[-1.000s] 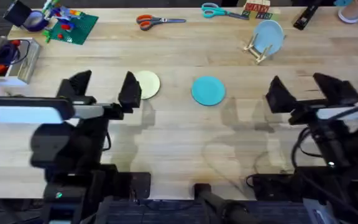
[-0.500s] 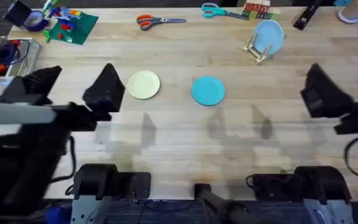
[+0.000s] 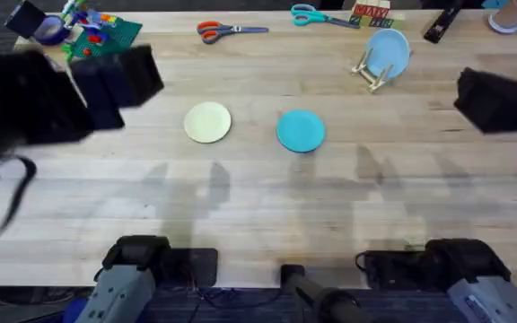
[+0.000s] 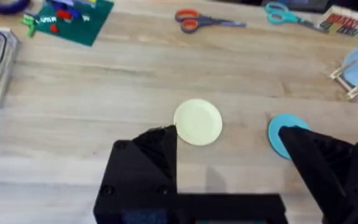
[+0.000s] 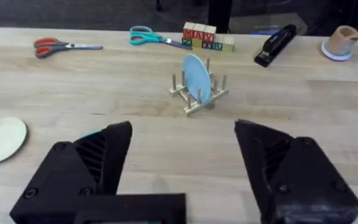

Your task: Pick up the plates from the table one by one and place each into a slot on the dish rack.

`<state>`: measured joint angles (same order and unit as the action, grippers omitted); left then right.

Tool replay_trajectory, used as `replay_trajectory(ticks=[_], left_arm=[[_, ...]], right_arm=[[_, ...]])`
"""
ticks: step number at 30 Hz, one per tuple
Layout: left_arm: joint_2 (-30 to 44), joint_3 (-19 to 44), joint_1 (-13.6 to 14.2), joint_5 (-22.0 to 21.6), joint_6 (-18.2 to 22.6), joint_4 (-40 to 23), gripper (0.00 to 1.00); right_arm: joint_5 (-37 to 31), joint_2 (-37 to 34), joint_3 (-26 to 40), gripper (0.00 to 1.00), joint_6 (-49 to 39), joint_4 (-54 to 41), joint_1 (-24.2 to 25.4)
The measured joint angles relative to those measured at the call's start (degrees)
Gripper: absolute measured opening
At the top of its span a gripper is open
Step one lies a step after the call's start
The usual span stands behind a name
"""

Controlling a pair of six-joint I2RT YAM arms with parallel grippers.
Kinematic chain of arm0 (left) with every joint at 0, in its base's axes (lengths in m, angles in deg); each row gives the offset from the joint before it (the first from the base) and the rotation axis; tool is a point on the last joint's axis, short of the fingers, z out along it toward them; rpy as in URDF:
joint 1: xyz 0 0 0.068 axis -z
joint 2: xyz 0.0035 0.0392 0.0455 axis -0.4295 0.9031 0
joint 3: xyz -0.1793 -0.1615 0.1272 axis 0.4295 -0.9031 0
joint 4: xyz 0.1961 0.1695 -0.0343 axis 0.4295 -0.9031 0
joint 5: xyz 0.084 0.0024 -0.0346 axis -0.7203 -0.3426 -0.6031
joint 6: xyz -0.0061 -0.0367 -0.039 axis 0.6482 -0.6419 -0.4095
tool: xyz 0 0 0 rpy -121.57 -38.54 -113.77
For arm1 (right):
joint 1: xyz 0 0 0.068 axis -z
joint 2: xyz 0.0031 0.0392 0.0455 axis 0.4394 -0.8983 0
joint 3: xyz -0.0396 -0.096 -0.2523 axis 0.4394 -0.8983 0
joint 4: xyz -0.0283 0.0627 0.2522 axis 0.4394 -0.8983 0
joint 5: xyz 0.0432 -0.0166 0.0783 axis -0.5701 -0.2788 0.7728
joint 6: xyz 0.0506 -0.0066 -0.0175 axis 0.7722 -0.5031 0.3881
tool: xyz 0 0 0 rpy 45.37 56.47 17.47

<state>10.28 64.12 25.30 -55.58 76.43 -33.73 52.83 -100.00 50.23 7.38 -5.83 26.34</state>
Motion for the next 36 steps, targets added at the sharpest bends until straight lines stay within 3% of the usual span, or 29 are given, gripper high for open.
replay_trajectory(ticks=[10, 16, 21, 23, 24, 25, 27, 36], left_arm=[[19.59, 15.03, 0.00, 1.73, -0.15, -14.31, 0.993], [26.42, 16.34, 0.00, 1.84, -0.15, -15.73, 0.993], [29.25, 16.34, 0.00, 1.84, -0.21, -15.76, 0.980], [30.11, 16.37, 0.00, 1.88, -0.35, -15.97, 0.713], [31.26, 16.41, 0.00, 2.26, -0.42, -17.00, 0.261], [31.55, 16.41, 0.00, 2.86, -0.35, -17.00, 0.106], [31.92, 16.43, 0.00, 4.47, -0.35, -16.81, 0.047], [32.10, 16.43, 0.00, 12.42, 0.32, -16.39, 0.044]], right_arm=[[4.22, -19.94, 15.66, 0.993, 0.00, -12.58, 0.00], [4.93, -28.52, 19.61, 0.994, 0.00, -17.85, 0.00], [5.07, -31.29, 19.97, 0.994, 0.00, -17.81, 0.00], [5.07, -31.64, 19.97, 0.994, 0.00, -17.81, 0.00], [5.07, -31.73, 20.02, 0.995, 0.00, -17.90, 0.00], [5.07, -31.71, 20.02, 0.995, 0.00, -17.97, 0.00], [5.07, -31.71, 20.02, 0.995, 0.00, -18.12, 0.00], [5.07, -31.72, 20.03, 0.995, 0.00, -18.01, 0.00]])
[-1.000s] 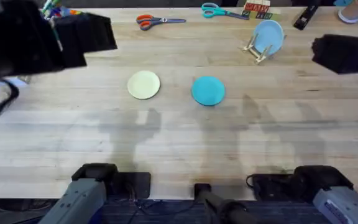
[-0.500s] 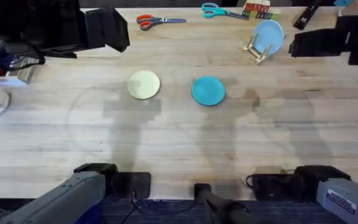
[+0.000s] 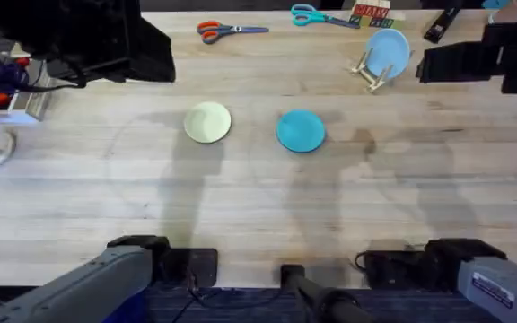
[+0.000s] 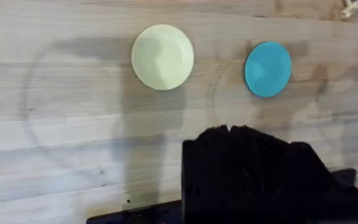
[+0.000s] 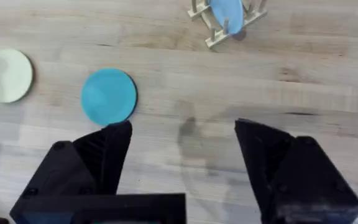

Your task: Pick up the plates from the table one by one and place each into a slot on the dish rack.

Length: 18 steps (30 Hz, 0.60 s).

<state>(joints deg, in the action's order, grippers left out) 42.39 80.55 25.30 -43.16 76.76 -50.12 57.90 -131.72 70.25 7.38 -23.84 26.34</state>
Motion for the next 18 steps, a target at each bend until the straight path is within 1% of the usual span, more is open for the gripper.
replay_trajectory(ticks=[3, 5, 12, 16, 18], left_arm=[[0.00, -0.44, 0.00, 2.23, 0.91, 0.91, 0.044], [0.00, -1.80, 0.00, 3.81, 1.30, 2.35, 0.044], [0.06, -12.17, 0.00, 11.03, 1.69, 10.45, 0.043], [0.11, -17.17, 0.00, 13.25, 1.70, 14.22, 0.042], [0.11, -18.58, 0.02, 13.75, 1.69, 15.54, 0.042]], right_arm=[[0.01, 0.01, 0.00, 0.995, 0.00, 0.00, 0.00], [0.00, 0.01, 0.01, 0.995, 0.00, 0.00, 0.00], [0.02, 0.01, 0.01, 0.995, 0.00, 0.00, 0.00], [0.01, 0.00, 0.01, 0.995, 0.00, 0.00, 0.00], [0.02, -0.01, 0.01, 0.995, 0.00, 0.00, 0.00]])
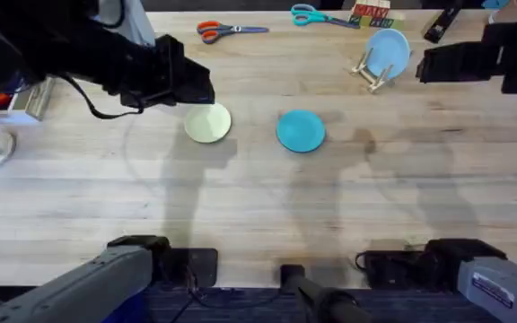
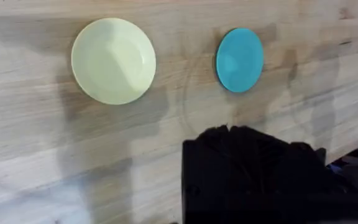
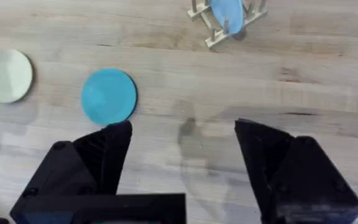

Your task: Pick up the plates from the table one by one and place each into a slot on the dish rack.

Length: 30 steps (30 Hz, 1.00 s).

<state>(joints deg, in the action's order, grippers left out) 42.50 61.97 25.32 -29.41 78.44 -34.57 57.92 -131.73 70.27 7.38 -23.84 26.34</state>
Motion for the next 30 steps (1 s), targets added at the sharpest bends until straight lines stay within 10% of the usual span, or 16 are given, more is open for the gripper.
replay_trajectory(ticks=[19, 30], left_arm=[[14.57, -2.01, 15.32, 3.43, -3.54, 15.62, 0.040], [25.98, -2.01, 17.14, 7.12, -4.98, 22.14, 0.040]], right_arm=[[0.00, 0.00, 0.00, 0.993, 0.00, -0.02, 0.00], [-0.01, 0.01, 0.00, 0.995, 0.00, -0.02, 0.00]])
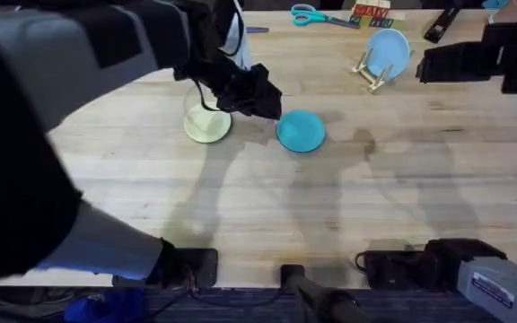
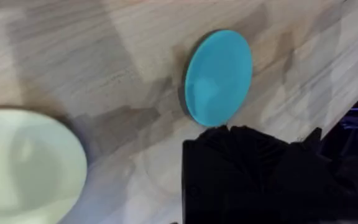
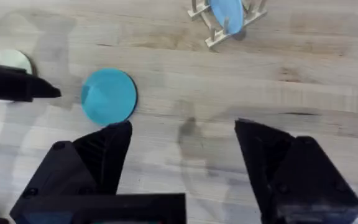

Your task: Pick up the plates from the table one by one and place each into a slot on the dish rack.

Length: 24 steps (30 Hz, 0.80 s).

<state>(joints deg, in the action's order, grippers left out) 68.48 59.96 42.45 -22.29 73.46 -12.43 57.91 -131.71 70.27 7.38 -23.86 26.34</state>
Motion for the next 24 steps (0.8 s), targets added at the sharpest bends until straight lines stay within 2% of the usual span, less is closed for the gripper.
replay_trajectory(ticks=[2, 12, 24], left_arm=[[3.30, 0.00, 0.00, 1.71, -0.02, 2.95, 0.040], [8.44, -0.02, 0.00, 3.06, -0.15, 5.63, 0.040], [8.95, -0.07, 0.07, 4.51, -0.86, 7.84, 0.040]], right_arm=[[0.01, 0.00, 0.00, 0.995, 0.00, 0.00, 0.00], [0.00, -0.01, 0.00, 0.995, 0.00, 0.01, 0.00], [0.00, -0.01, 0.00, 0.995, 0.01, 0.00, 0.00]])
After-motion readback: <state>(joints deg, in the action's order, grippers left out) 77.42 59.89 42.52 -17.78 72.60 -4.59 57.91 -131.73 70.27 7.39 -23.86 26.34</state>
